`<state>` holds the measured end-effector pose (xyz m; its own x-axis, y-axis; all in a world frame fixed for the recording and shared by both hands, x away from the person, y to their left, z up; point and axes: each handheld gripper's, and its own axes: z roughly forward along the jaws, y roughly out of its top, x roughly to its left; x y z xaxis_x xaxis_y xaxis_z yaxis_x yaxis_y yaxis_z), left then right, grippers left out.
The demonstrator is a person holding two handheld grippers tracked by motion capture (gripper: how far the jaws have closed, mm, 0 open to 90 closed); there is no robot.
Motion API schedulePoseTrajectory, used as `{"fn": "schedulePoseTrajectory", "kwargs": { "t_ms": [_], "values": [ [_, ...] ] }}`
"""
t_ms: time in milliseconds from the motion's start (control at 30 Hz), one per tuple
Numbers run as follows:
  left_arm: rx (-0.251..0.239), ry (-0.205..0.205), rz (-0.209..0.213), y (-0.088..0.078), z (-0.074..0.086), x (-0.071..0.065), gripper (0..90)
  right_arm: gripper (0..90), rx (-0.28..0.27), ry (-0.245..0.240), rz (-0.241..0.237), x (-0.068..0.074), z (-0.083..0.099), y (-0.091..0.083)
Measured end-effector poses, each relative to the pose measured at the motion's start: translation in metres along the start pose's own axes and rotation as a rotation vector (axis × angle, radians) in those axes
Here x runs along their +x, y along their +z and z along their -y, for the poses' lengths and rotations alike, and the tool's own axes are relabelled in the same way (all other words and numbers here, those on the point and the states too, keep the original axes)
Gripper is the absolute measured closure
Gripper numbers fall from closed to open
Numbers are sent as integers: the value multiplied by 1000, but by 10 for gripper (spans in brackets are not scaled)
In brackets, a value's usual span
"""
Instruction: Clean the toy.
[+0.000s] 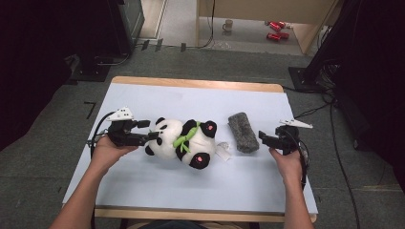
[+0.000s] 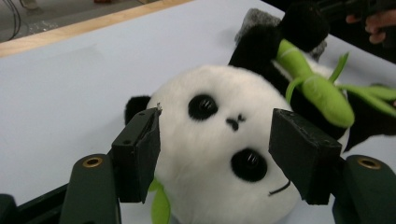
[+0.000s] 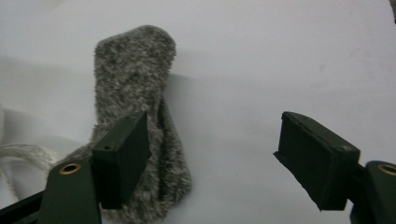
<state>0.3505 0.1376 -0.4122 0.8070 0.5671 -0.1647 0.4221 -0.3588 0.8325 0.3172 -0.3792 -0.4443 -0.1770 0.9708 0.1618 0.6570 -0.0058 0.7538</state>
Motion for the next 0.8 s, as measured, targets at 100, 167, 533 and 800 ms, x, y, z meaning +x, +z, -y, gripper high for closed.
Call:
{"fn": "schedulePoseTrajectory", "kwargs": {
  "t_ms": [100, 167, 533, 800],
  "values": [
    [4, -1, 22, -1, 5, 2, 339, 259, 5, -16, -14, 5, -2, 1],
    [-8, 22, 35, -1, 7, 2, 339, 266, 10, -29, -23, 8, -3, 4],
    [-30, 48, 80, -1, 24, 6, 298, 300, 51, -96, -75, 26, -9, 24],
    [18, 28, 82, 6, 40, 6, 295, 324, 81, -92, -111, 28, -12, 44]
  ]
}}
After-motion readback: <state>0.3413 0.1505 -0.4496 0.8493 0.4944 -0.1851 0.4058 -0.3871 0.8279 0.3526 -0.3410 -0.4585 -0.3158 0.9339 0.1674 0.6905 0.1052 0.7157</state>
